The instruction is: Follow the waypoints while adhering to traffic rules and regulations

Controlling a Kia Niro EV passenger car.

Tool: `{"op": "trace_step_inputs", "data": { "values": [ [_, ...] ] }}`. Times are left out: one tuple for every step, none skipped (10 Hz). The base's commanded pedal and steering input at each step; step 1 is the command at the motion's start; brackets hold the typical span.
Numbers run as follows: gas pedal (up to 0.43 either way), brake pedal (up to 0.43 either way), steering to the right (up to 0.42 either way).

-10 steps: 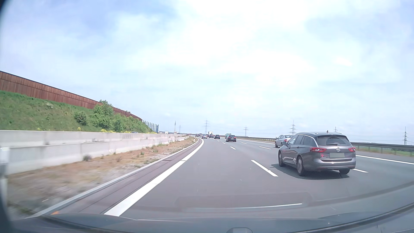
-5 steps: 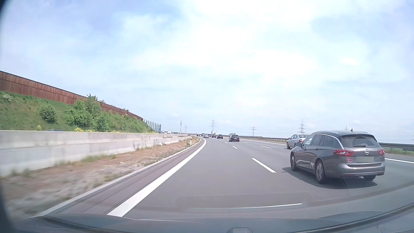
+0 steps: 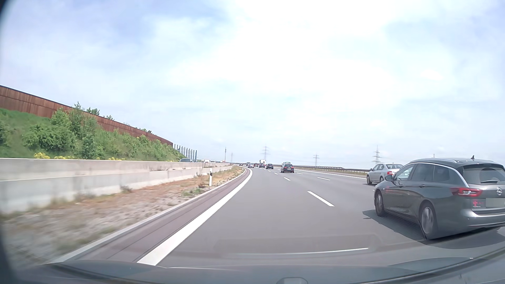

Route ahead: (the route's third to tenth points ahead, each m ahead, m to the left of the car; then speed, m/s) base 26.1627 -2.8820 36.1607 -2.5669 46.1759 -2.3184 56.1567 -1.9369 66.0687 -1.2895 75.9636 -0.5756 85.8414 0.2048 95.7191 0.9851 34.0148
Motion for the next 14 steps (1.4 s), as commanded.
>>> {"op": "trace_step_inputs", "data": {
  "values": [
    [0.441, 0.000, -0.010],
    [0.429, 0.000, -0.010],
    [0.429, 0.000, -0.009],
    [0.421, 0.000, -0.009],
    [0.409, 0.000, -0.008],
    [0.398, 0.000, -0.008],
    [0.398, 0.000, -0.006],
    [0.398, 0.000, -0.006],
    [0.390, 0.000, -0.006],
    [0.390, 0.000, -0.006],
    [0.390, 0.000, -0.007],
    [0.398, 0.000, -0.009],
    [0.409, 0.000, -0.009],
    [0.409, 0.000, -0.009]
  ]
}}
